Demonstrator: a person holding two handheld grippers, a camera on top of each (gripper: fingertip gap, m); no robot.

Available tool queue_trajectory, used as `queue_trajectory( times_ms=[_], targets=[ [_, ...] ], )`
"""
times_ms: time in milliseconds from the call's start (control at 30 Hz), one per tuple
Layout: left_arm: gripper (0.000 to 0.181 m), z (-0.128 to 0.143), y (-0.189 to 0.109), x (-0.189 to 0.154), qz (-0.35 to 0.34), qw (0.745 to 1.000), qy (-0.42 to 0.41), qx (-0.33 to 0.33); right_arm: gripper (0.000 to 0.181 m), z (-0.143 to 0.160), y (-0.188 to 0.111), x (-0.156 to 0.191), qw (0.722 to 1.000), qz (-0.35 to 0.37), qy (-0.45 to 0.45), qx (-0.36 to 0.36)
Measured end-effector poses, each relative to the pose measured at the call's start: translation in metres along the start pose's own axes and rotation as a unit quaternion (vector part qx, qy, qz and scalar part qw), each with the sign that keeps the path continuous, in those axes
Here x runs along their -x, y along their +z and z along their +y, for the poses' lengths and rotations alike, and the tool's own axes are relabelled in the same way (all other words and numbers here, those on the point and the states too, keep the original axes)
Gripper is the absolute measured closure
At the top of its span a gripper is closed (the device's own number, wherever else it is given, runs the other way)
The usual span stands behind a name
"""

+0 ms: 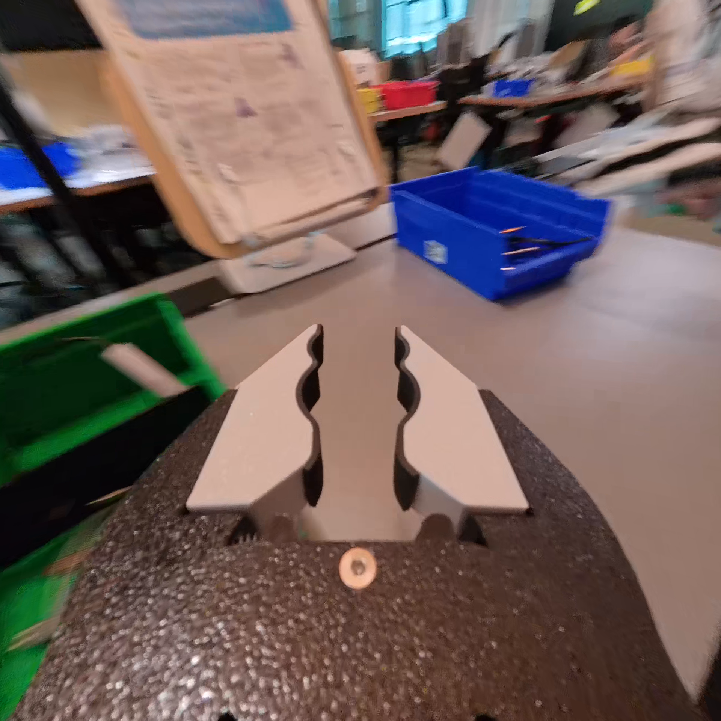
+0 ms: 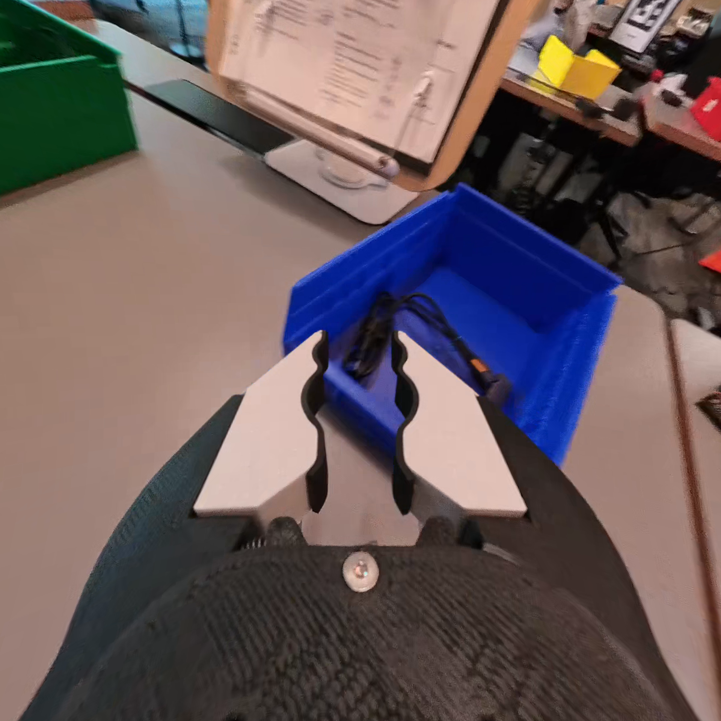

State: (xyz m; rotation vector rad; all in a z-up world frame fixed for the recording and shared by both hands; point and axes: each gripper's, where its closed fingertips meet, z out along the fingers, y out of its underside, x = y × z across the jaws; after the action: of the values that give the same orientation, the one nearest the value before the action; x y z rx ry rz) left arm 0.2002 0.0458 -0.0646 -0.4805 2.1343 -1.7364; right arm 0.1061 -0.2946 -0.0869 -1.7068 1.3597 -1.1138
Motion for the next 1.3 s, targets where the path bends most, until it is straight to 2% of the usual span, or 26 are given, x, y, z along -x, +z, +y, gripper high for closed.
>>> queue_trajectory(
  times_ms=[100,200,300,367,467,533,567,600,667,733,800,867,933,1033,1100,1200,1300],
  targets=[
    [0.145,-0.015,-0.009,0.084,-0.091,0.993,0.052,0.062,0.151,0.020,-0.015,0.015,1.000,-0.015,0.009,-0.006],
    [0.121,0.012,0.015,0.160,-0.102,0.972,0.013,0.214,0.150,0.028,-0.035,0.031,0.999,-0.039,0.006,-0.018],
    [0.118,0.046,0.056,0.199,-0.070,0.947,-0.081,0.304,0.150,0.026,-0.047,0.043,0.998,-0.046,0.006,-0.050],
    [0.117,0.073,0.083,0.214,-0.061,0.924,-0.133,0.353,0.150,0.026,-0.049,0.049,0.996,-0.056,0.021,-0.061],
    [0.102,0.108,0.105,0.229,-0.093,0.889,-0.160,0.418,0.150,0.028,-0.048,0.049,0.996,-0.047,0.027,-0.070],
    [0.104,0.120,0.115,0.237,-0.116,0.877,-0.164,0.437,0.150,0.029,-0.046,0.051,0.996,-0.053,0.019,-0.065],
    [0.121,0.123,0.117,0.239,-0.123,0.874,-0.163,0.441,0.149,0.032,-0.046,0.051,0.997,-0.054,0.008,-0.055],
    [0.146,0.124,0.120,0.236,-0.110,0.877,-0.166,0.438,0.149,0.034,-0.047,0.047,0.998,-0.044,-0.003,-0.049],
    [0.154,0.116,0.118,0.231,-0.089,0.882,-0.172,0.430,0.150,0.037,-0.052,0.041,0.998,-0.028,-0.015,-0.047],
    [0.160,0.088,0.110,0.238,-0.095,0.904,-0.148,0.390,0.150,0.038,-0.058,0.038,0.998,-0.031,-0.017,-0.048],
    [0.160,0.048,0.098,0.240,-0.089,0.927,-0.144,0.334,0.150,0.033,-0.066,0.034,0.997,-0.026,-0.015,-0.066],
    [0.161,0.000,0.084,0.233,-0.072,0.954,-0.138,0.258,0.150,0.024,-0.071,0.034,0.996,-0.031,-0.004,-0.089],
    [0.161,-0.051,0.071,0.211,-0.029,0.977,-0.129,0.168,0.149,0.012,-0.072,0.040,0.993,-0.041,0.007,-0.115],
    [0.161,-0.109,0.051,0.143,0.101,0.983,-0.136,0.064,0.147,-0.005,-0.068,0.071,0.986,-0.087,0.003,-0.142],
    [0.161,-0.131,0.038,0.090,0.186,0.973,-0.134,0.013,0.142,-0.017,-0.064,0.098,0.981,-0.115,-0.005,-0.157],
    [0.161,-0.141,0.021,0.006,0.306,0.942,-0.129,-0.050,0.131,-0.041,-0.064,0.149,0.967,-0.160,-0.020,-0.199],
    [0.160,-0.134,0.000,-0.078,0.430,0.881,-0.146,-0.133,0.124,-0.067,-0.072,0.191,0.947,-0.167,-0.038,-0.272]
  ],
)
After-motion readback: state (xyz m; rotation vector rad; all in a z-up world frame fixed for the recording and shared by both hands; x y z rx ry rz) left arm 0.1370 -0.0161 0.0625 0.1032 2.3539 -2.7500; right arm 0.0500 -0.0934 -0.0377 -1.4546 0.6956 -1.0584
